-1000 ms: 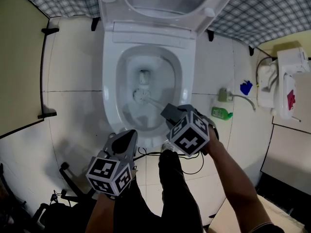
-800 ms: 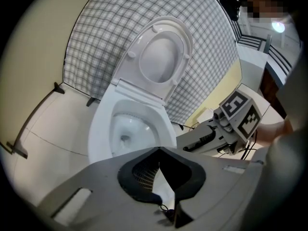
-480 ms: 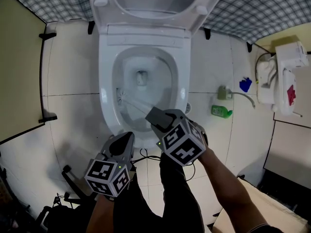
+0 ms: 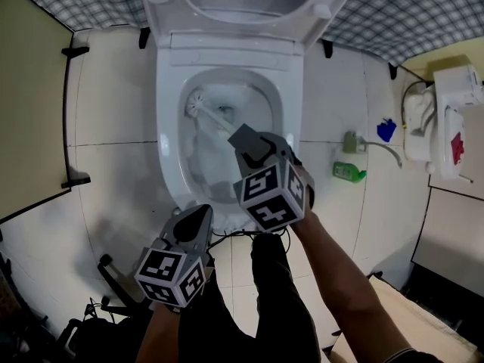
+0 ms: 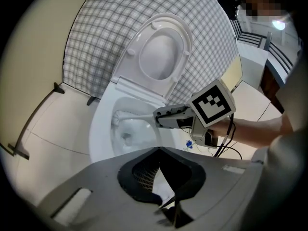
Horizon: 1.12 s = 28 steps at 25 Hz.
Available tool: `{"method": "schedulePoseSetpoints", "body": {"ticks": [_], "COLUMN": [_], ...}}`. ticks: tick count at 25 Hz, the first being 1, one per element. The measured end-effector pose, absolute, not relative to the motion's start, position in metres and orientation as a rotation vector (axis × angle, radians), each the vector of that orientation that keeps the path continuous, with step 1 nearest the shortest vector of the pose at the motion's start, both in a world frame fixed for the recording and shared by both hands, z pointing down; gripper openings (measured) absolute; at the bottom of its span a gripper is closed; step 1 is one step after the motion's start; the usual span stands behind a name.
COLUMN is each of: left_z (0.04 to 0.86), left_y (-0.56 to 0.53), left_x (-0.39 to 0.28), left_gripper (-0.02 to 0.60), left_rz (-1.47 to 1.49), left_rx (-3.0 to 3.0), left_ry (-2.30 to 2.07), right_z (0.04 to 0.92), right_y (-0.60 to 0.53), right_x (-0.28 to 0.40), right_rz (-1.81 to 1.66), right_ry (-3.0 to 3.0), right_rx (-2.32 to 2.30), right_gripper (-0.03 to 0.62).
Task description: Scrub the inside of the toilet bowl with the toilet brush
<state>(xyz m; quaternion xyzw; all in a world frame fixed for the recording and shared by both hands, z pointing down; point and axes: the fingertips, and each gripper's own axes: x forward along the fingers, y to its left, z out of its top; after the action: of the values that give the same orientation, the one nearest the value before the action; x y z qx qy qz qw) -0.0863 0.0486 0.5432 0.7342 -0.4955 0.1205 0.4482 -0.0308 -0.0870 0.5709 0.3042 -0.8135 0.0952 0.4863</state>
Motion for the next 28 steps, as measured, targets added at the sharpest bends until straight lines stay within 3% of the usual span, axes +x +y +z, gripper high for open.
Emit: {"method": "schedulePoseSetpoints", "body": {"ticks": [11,28], "left_z": [0.543,0.516], "left_y": [0.049,0.037], "left_x": [-0.087,-0.050], "left_gripper": [0.009,0.009], "left_rz": [0.303,0.333], "left_rx": [1.821,1.909], "left_ry": [-1.225,-1.215], "right_z": [0.570,0.470], "right_y": [-0.101,-0.060], "right_x": [0.055,0.087], "right_rz": [0.403,0.611], "right_ry": [-1.821,-2.163], "right_rx": [1.000,0.999], "right_gripper": [0.166,0.164]}}
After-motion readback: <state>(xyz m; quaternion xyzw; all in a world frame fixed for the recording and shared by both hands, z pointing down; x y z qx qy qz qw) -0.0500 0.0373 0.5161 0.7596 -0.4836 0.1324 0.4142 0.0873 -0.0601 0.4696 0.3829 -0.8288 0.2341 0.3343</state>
